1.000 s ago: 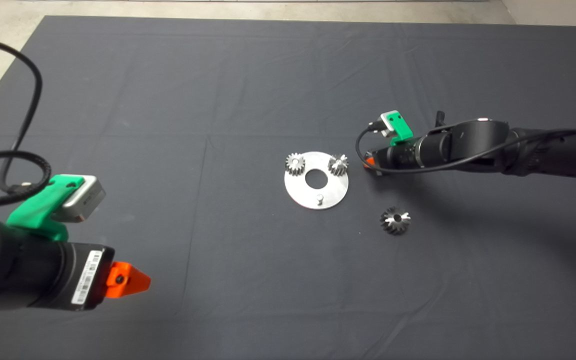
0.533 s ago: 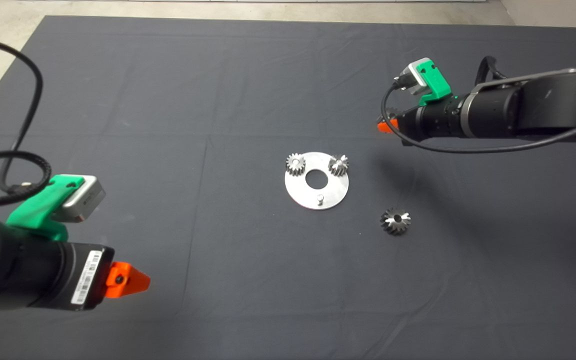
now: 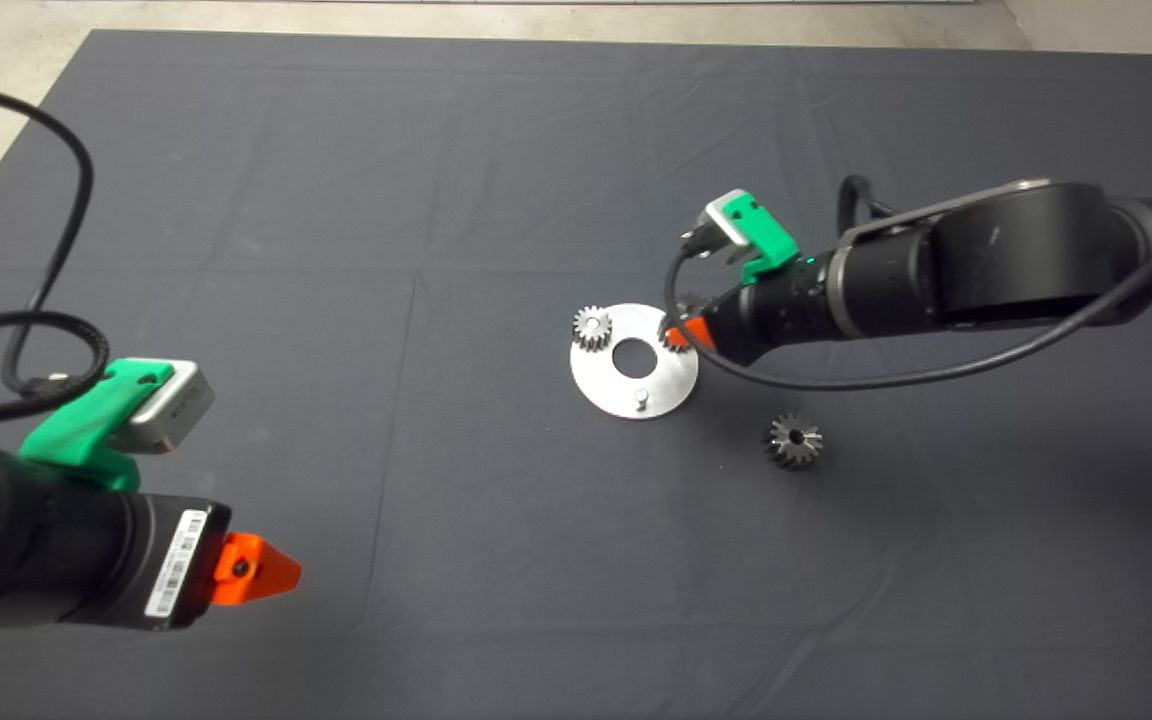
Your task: Remove an incorrectly installed larger gear and replace it with the correct smaller gear
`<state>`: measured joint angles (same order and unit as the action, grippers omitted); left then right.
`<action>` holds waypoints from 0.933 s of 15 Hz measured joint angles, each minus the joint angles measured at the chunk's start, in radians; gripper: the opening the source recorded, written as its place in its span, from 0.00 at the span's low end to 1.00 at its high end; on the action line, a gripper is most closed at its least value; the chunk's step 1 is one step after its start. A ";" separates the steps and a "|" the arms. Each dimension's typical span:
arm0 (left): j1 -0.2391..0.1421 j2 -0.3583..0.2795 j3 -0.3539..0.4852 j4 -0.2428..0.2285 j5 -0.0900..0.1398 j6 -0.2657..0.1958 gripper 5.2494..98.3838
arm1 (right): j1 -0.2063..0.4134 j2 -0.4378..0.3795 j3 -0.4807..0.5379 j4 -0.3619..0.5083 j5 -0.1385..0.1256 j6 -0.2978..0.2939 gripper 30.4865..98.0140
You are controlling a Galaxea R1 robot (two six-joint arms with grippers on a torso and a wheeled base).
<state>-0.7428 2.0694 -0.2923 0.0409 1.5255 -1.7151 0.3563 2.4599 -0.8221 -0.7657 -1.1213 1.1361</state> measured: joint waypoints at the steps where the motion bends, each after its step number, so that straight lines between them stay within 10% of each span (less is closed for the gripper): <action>1: 0.001 0.000 0.000 0.000 0.000 0.000 1.00 | -0.014 0.009 -0.001 0.000 -0.006 -0.002 0.13; 14: 0.031 -0.001 0.000 0.000 0.000 0.000 1.00 | -0.087 0.082 -0.058 0.003 -0.015 -0.074 0.12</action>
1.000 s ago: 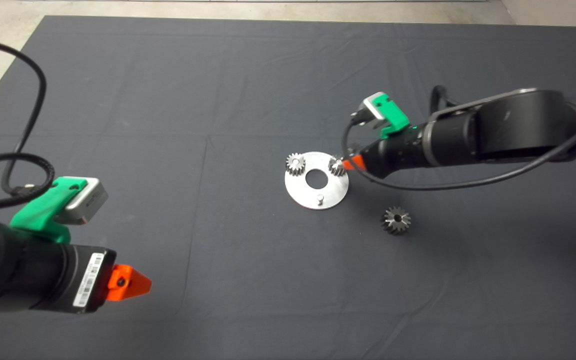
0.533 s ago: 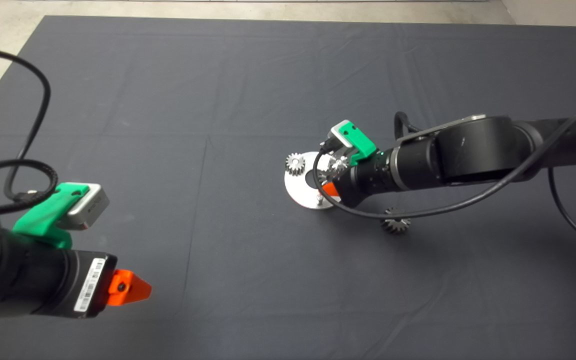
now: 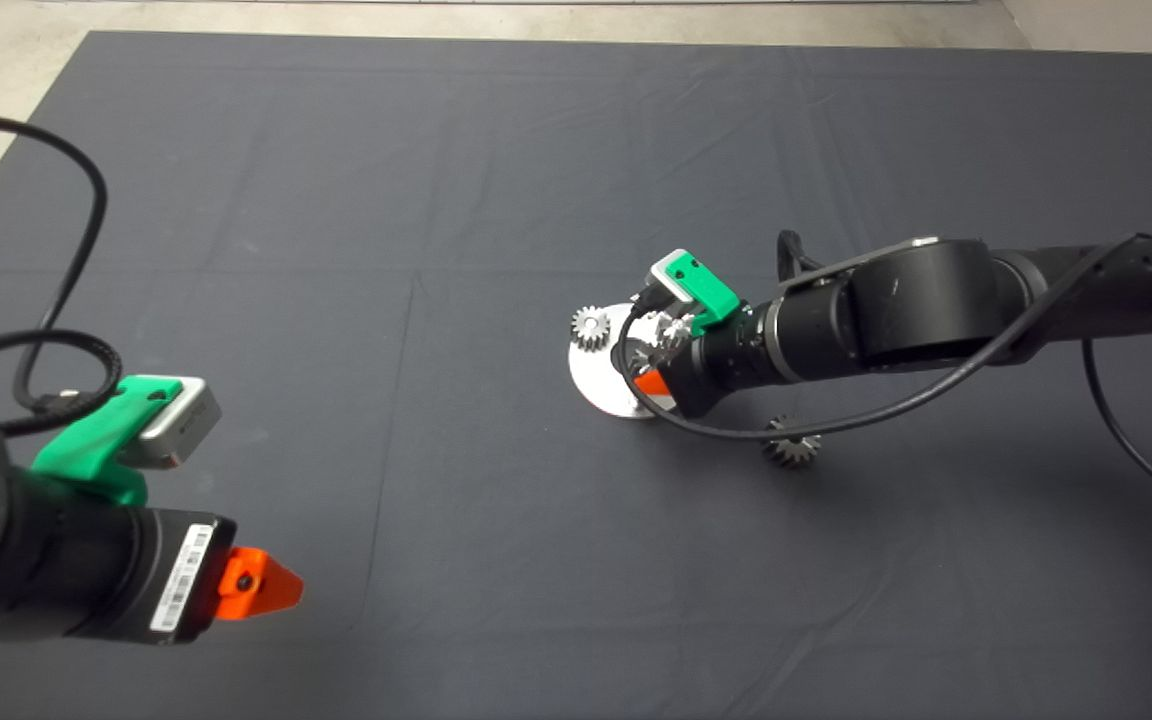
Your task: Remove an incorrectly installed larger gear and replace it with the correct smaller gear
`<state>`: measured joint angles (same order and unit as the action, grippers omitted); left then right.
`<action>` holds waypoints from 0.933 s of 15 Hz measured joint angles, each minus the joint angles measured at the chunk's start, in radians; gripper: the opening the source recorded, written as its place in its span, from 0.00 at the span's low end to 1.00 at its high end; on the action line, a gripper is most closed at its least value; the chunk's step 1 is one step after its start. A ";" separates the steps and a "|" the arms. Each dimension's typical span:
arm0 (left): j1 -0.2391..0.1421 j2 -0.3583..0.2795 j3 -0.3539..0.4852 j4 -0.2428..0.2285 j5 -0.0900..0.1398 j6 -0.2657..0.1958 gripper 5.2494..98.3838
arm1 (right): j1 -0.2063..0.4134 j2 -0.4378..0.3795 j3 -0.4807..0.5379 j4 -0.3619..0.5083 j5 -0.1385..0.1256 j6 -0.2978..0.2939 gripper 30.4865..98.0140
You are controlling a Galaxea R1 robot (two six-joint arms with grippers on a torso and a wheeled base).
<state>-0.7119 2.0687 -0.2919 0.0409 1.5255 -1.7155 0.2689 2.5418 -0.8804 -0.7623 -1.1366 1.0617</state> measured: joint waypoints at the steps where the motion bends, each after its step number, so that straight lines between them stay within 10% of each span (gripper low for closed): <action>1: 0.000 0.000 0.000 0.000 0.000 0.000 1.00 | 0.000 0.002 0.000 0.000 0.002 -0.006 0.12; 14: 0.000 0.000 0.000 0.000 0.000 0.000 1.00 | -0.006 0.013 0.000 0.000 -0.040 -0.163 0.12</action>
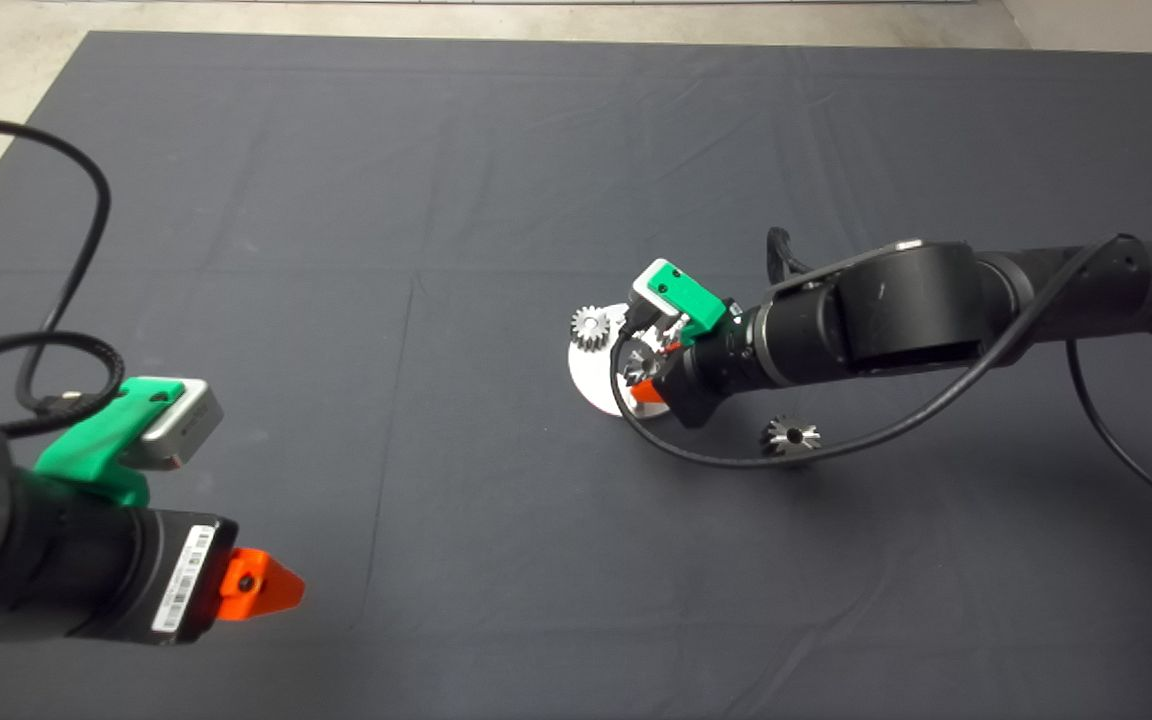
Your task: Remove an incorrectly installed larger gear and replace it with the correct smaller gear
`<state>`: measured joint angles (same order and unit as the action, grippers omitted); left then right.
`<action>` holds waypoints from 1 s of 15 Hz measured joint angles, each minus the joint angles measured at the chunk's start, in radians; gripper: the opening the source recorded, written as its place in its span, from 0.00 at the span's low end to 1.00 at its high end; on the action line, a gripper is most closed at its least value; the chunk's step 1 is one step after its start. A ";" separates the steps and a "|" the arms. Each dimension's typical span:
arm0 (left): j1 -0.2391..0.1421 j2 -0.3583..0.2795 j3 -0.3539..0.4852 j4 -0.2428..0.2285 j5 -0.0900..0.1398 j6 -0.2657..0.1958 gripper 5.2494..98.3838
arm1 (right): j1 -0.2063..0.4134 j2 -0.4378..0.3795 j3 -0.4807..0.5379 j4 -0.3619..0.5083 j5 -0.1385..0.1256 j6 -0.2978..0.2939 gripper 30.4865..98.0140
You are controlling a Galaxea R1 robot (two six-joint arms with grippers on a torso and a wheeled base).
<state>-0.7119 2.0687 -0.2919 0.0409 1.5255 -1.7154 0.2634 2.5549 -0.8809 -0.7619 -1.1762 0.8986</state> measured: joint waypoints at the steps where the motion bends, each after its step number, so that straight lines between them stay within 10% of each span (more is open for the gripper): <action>1: 0.000 0.000 0.000 0.000 0.000 0.000 1.00 | -0.004 0.000 0.000 0.000 -0.005 -0.016 0.12; 15: 0.000 0.000 0.000 0.000 0.000 0.000 1.00 | -0.053 0.033 -0.057 0.000 -0.014 -0.026 0.12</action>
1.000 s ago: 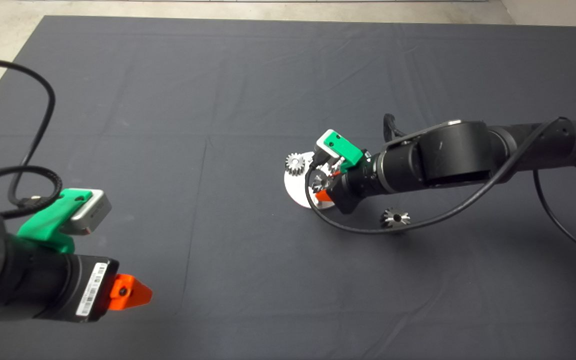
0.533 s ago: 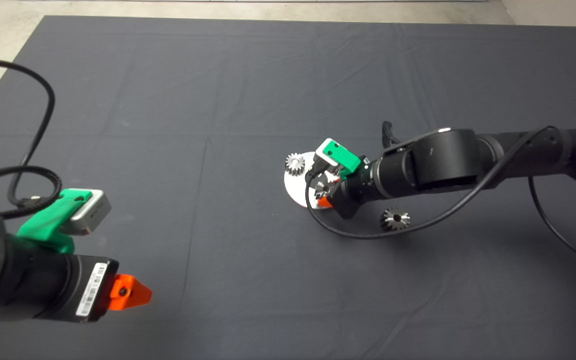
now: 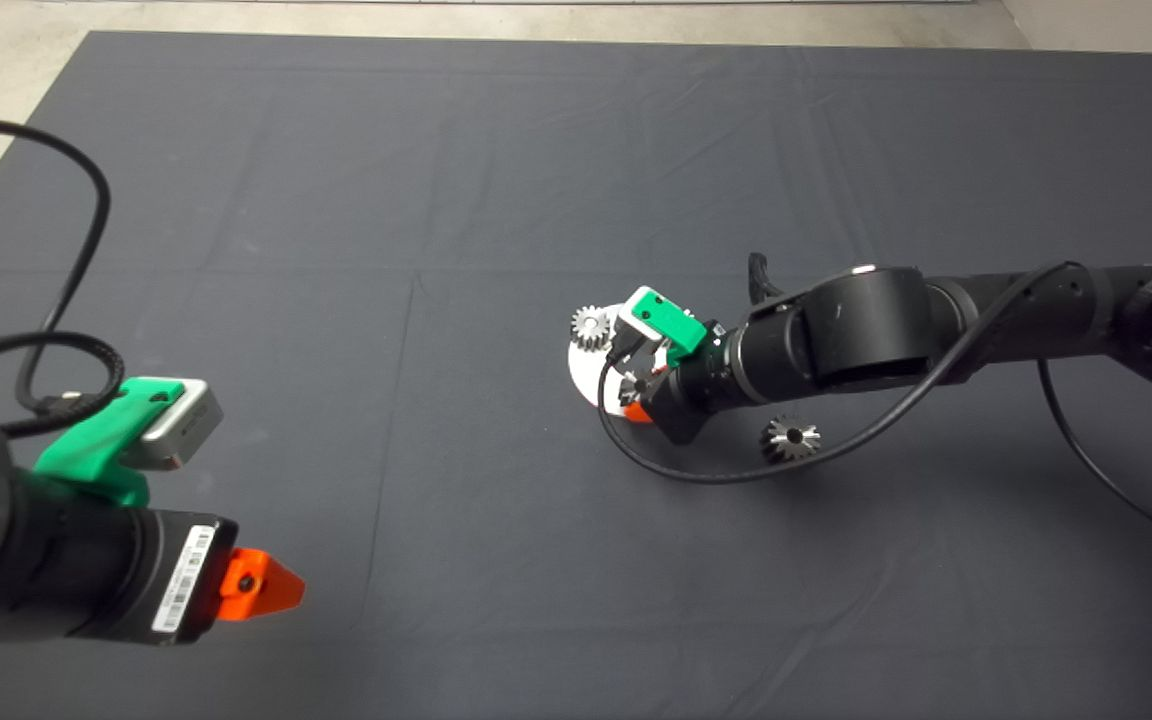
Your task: Remove an incorrectly installed larger gear and replace it with the correct smaller gear
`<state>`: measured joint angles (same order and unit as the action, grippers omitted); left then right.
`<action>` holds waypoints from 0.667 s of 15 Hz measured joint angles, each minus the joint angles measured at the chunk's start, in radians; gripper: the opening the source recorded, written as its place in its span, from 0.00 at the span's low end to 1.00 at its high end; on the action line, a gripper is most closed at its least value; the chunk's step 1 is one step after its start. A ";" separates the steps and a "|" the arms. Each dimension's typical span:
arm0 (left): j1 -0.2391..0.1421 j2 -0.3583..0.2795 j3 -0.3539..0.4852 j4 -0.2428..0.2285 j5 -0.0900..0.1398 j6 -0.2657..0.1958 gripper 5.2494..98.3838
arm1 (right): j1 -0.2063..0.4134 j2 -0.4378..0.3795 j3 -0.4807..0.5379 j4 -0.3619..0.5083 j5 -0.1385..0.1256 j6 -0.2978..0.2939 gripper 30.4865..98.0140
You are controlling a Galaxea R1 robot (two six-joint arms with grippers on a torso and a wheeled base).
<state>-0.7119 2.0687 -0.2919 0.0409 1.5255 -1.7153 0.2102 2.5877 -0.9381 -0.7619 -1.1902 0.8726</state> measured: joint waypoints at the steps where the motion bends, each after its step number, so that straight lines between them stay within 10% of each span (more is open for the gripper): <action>1: 0.000 0.000 0.000 0.000 0.000 0.000 1.00 | 0.000 0.000 0.000 0.000 0.000 0.000 0.12; 10: 0.000 0.000 0.000 0.000 0.000 0.000 1.00 | 0.000 0.003 -0.024 0.000 0.008 0.000 0.12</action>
<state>-0.7119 2.0687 -0.2919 0.0409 1.5255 -1.7155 0.2100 2.5911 -0.9617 -0.7619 -1.1818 0.8726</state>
